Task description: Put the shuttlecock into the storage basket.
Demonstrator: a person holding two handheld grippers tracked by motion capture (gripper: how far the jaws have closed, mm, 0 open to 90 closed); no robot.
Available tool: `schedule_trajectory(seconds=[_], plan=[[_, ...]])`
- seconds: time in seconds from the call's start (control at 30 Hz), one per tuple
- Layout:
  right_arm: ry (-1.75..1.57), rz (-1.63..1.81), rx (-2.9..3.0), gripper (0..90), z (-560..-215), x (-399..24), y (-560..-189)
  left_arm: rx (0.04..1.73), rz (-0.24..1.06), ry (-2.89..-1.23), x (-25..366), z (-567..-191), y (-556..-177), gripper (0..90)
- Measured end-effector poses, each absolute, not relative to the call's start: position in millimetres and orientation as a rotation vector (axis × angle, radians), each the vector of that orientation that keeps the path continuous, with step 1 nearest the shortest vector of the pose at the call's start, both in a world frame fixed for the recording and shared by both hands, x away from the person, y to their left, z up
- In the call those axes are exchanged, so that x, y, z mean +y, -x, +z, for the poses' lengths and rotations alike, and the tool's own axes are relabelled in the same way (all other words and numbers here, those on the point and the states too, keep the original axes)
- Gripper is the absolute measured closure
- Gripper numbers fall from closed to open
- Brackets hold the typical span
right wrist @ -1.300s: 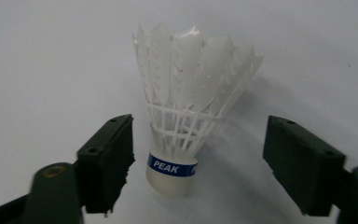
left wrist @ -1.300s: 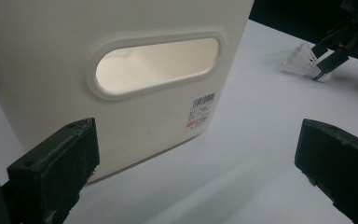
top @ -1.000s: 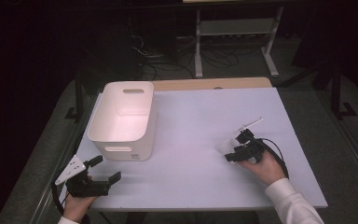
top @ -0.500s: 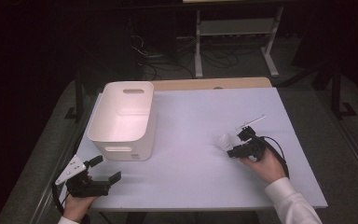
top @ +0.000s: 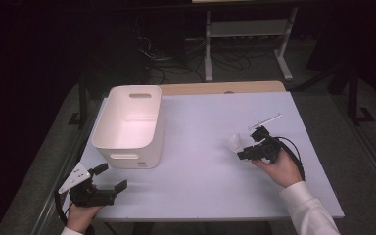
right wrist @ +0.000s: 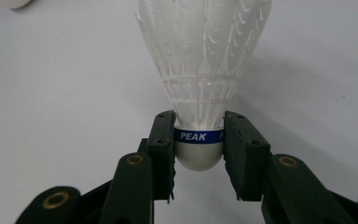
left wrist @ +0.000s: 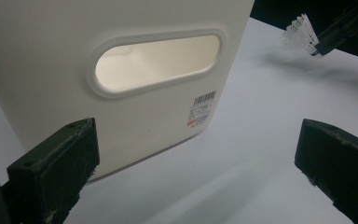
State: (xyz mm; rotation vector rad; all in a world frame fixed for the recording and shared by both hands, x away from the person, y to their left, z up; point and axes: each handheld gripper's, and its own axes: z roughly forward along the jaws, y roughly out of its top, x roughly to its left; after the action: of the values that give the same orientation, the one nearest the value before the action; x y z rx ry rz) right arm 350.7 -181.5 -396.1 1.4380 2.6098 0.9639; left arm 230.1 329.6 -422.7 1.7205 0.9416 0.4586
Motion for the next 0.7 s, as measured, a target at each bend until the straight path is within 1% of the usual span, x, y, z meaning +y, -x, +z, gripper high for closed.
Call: schedule_trajectory(seconds=[0.7], plan=[[-1.387,1.039,2.619,63.4,-373.4,-162.9,-358.5,0.939,0.458,-1.724,329.6,-422.8,-230.0,0.0]])
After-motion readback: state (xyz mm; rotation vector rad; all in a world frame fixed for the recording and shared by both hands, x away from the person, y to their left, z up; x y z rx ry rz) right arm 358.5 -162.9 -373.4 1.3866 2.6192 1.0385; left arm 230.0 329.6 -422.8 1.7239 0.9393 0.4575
